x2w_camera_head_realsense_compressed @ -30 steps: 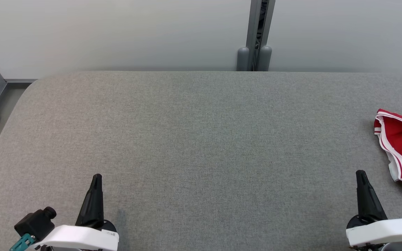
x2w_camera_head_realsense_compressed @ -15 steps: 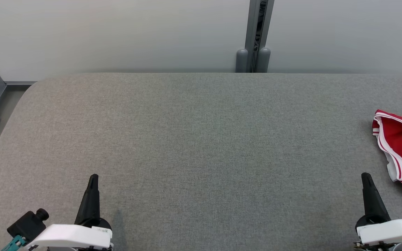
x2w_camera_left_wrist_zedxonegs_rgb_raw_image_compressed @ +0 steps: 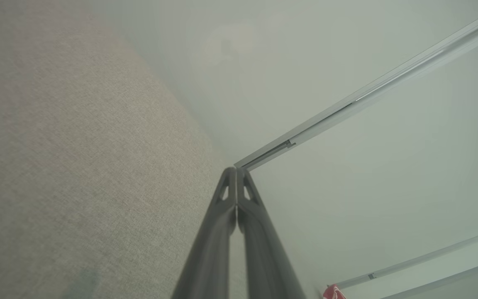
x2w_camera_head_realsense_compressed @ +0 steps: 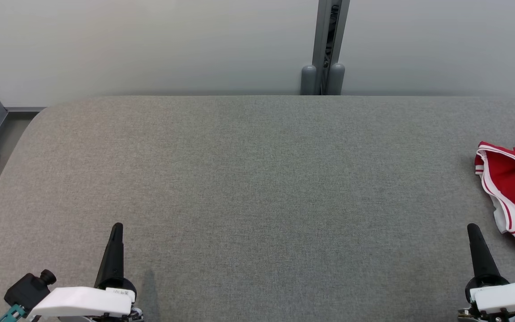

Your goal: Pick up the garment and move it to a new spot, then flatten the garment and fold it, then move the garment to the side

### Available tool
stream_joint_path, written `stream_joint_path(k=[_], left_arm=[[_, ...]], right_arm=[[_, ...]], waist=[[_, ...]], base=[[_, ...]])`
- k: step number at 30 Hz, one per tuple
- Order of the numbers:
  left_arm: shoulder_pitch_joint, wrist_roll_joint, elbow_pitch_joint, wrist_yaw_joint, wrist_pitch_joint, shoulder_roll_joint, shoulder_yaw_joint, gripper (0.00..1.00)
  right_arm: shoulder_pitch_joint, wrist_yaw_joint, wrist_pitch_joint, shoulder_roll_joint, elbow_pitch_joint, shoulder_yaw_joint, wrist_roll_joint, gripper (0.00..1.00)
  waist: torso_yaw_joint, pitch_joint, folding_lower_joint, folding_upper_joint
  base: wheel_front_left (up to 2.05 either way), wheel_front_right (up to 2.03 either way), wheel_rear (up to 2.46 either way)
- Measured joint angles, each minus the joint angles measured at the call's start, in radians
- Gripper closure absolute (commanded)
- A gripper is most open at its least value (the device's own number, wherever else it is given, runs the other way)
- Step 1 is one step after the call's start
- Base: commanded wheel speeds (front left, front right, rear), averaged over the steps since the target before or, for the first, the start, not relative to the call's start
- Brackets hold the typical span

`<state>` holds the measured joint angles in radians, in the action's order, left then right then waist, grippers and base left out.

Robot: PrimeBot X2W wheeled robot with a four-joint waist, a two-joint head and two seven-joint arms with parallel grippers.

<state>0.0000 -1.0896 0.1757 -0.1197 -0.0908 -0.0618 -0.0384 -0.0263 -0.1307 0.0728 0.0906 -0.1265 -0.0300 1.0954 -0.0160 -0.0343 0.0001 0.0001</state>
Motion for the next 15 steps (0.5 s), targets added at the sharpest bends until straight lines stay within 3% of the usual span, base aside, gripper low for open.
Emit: stream_joint_path(k=[15], left_arm=[[-0.002, -0.149, -0.006, -0.002, 0.033, -0.004, 0.007, 1.00]], right_arm=[[-0.004, 0.000, -0.040, 0.006, 0.010, -0.019, 0.159, 1.00]], waist=[[0.003, 0.007, -0.0001, 0.0000]], base=[[0.00, 0.00, 0.00]])
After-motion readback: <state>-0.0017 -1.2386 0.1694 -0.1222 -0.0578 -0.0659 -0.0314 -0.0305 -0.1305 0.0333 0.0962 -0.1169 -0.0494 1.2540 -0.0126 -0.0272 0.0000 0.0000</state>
